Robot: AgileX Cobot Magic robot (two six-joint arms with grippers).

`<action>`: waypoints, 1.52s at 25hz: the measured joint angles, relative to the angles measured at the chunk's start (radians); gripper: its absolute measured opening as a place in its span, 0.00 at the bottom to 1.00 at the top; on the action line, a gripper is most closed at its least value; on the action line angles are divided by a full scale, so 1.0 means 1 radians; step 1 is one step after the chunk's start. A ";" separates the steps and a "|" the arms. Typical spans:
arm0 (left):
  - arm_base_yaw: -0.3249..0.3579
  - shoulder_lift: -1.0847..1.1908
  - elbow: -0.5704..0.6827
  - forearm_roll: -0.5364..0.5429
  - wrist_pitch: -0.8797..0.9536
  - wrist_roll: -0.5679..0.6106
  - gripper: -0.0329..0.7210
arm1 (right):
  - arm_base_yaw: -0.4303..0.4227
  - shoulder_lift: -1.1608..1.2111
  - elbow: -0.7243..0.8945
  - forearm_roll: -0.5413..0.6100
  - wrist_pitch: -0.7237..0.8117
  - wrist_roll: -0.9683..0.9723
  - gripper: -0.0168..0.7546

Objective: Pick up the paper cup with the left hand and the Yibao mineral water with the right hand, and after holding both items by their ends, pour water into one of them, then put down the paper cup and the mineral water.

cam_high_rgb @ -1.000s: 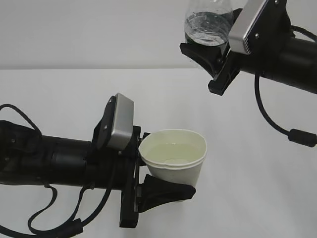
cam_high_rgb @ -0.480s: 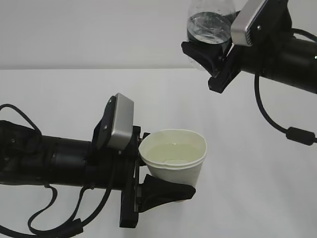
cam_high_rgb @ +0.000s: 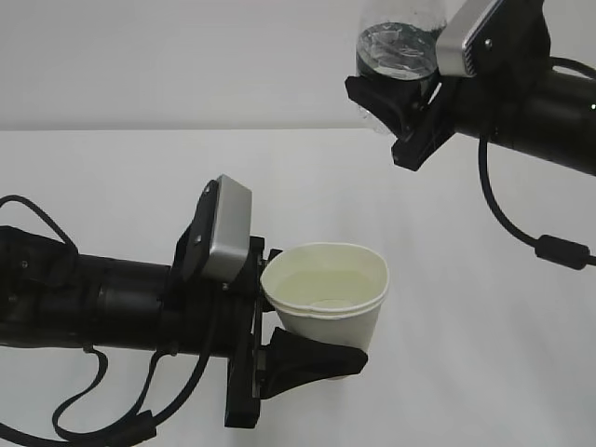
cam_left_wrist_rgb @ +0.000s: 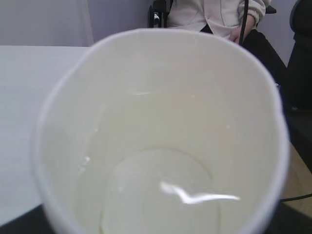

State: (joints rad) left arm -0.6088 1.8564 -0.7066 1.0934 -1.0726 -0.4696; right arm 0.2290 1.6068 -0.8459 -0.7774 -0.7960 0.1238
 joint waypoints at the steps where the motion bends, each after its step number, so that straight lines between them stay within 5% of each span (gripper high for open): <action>1: 0.000 0.000 0.000 0.000 0.000 0.000 0.61 | 0.000 0.000 0.000 0.000 0.000 0.005 0.58; 38: 0.000 0.000 0.000 0.000 0.000 0.000 0.60 | 0.000 0.000 0.000 0.089 0.084 0.179 0.58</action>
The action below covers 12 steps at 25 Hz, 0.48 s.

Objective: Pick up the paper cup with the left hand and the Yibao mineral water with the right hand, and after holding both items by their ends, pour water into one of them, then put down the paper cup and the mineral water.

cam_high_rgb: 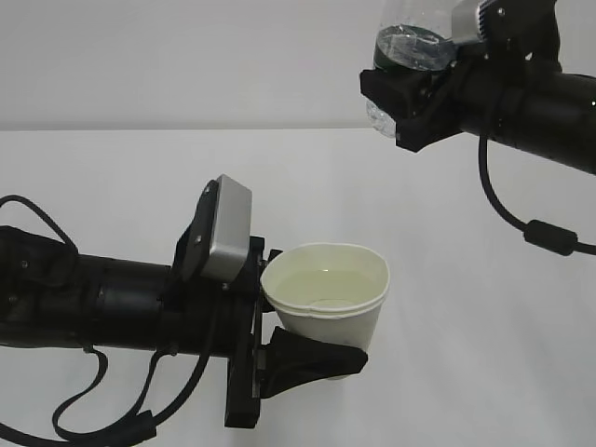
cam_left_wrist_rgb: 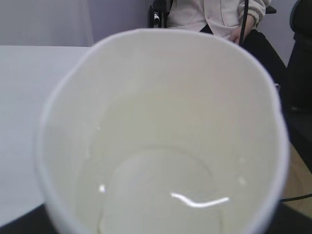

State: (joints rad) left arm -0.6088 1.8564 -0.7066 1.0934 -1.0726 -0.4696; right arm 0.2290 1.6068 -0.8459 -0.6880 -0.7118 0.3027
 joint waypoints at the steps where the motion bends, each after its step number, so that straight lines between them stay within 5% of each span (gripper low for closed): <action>1: 0.000 0.000 0.000 0.000 0.000 0.000 0.60 | 0.000 0.000 0.000 0.002 0.002 0.000 0.58; 12: 0.000 0.000 0.000 0.000 0.000 0.000 0.60 | 0.000 0.000 0.000 0.105 0.089 -0.008 0.58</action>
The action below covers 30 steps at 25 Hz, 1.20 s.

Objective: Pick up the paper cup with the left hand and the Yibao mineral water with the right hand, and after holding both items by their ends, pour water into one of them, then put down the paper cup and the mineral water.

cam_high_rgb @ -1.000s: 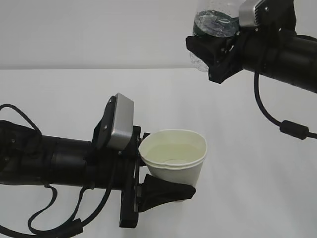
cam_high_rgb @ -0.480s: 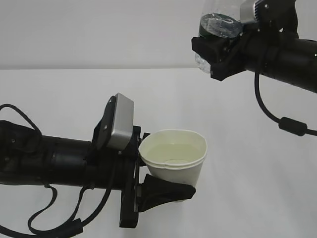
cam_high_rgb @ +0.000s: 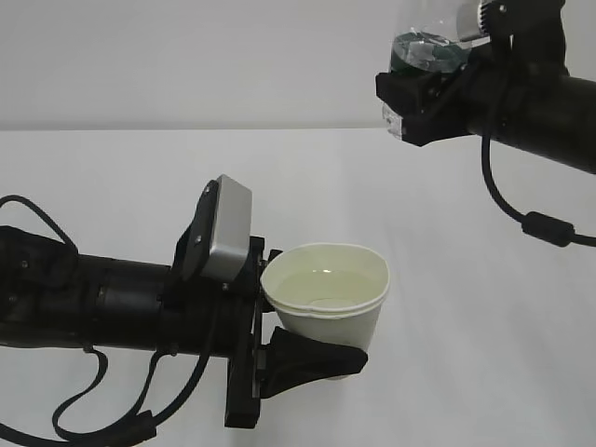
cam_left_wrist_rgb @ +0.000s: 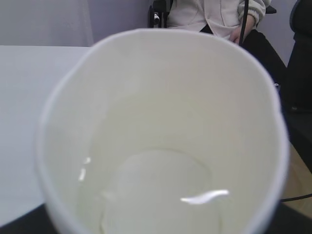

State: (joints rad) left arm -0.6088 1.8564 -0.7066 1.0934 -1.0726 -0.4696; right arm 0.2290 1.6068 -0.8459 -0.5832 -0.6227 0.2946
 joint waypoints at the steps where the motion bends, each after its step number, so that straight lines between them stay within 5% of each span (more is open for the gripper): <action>1: 0.000 0.000 0.000 0.000 0.000 0.000 0.60 | 0.000 0.000 0.000 0.007 0.016 -0.004 0.58; 30: 0.000 0.000 0.000 0.000 0.000 0.000 0.60 | 0.000 0.000 0.000 0.321 0.135 -0.267 0.58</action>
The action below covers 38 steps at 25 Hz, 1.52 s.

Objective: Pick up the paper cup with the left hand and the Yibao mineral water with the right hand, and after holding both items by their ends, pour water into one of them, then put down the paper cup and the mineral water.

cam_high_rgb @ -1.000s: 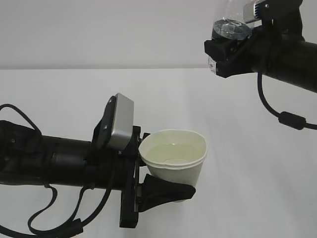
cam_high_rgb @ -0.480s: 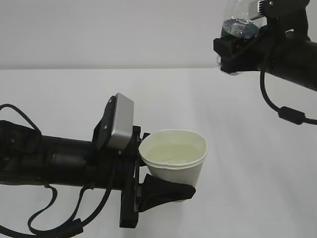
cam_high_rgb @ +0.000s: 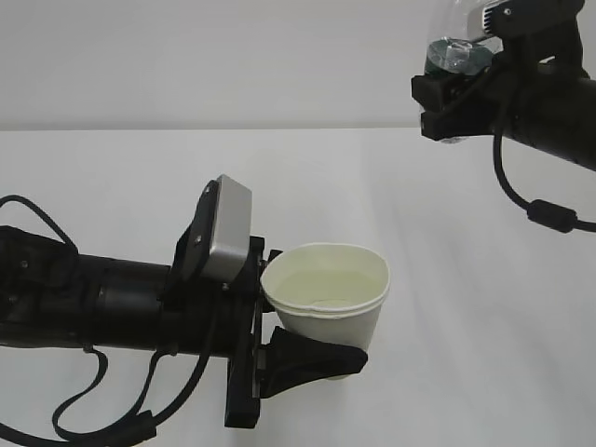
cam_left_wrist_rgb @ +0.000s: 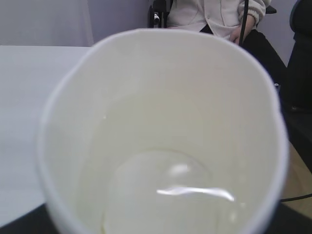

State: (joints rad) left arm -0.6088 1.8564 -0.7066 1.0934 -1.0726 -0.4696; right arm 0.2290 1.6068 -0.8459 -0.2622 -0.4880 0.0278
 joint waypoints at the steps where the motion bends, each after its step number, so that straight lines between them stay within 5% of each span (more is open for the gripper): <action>1: 0.000 0.000 0.000 0.000 0.000 0.000 0.60 | 0.000 0.000 0.000 0.010 0.000 -0.011 0.58; 15: 0.000 0.000 0.000 0.000 0.000 0.000 0.60 | 0.000 0.000 0.000 0.222 0.011 -0.183 0.58; 38: 0.000 0.000 0.000 0.000 0.000 0.000 0.60 | -0.036 0.000 0.000 0.393 0.056 -0.314 0.58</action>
State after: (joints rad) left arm -0.6088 1.8564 -0.7066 1.0934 -1.0726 -0.4696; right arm 0.1927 1.6068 -0.8459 0.1313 -0.4324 -0.2865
